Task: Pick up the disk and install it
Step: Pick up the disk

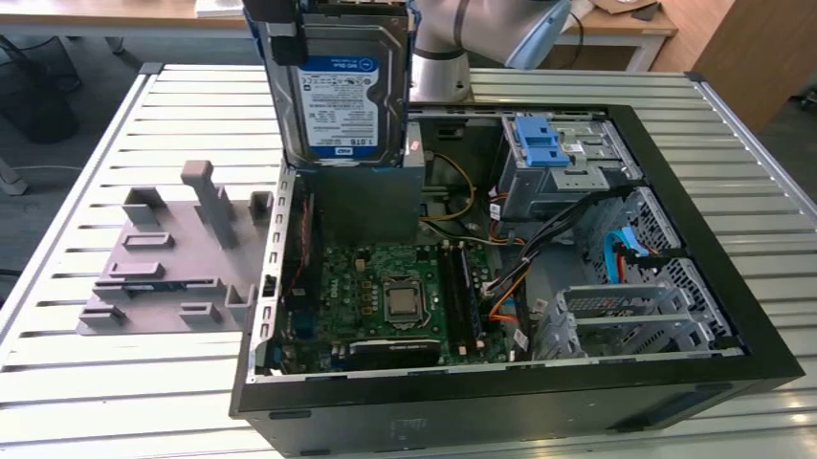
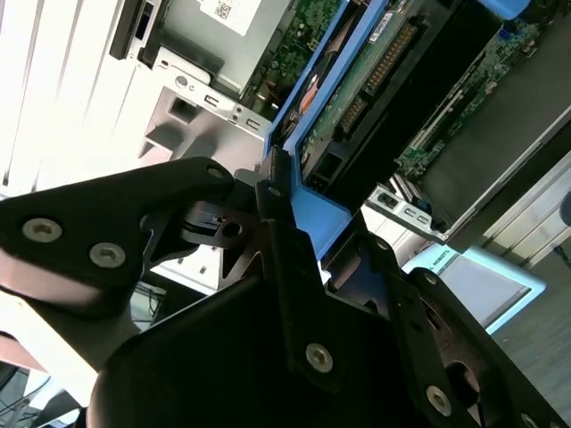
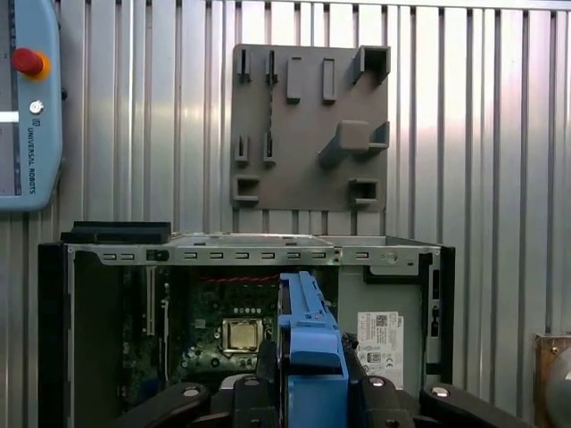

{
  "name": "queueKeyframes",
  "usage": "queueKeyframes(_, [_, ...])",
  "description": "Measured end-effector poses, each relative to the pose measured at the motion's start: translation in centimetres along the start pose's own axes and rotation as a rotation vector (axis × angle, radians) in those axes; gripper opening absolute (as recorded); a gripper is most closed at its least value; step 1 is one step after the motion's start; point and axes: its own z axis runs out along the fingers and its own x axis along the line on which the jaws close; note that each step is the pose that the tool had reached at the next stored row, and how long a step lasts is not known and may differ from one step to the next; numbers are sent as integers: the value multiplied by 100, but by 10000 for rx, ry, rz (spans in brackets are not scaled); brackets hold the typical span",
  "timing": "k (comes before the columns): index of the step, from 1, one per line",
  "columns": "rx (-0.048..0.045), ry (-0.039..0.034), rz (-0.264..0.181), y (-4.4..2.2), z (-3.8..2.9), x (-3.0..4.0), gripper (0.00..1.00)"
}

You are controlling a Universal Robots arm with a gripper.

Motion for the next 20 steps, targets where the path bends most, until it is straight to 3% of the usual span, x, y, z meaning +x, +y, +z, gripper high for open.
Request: queueKeyframes(20, [0,0,-1,-297,-6,144,36])
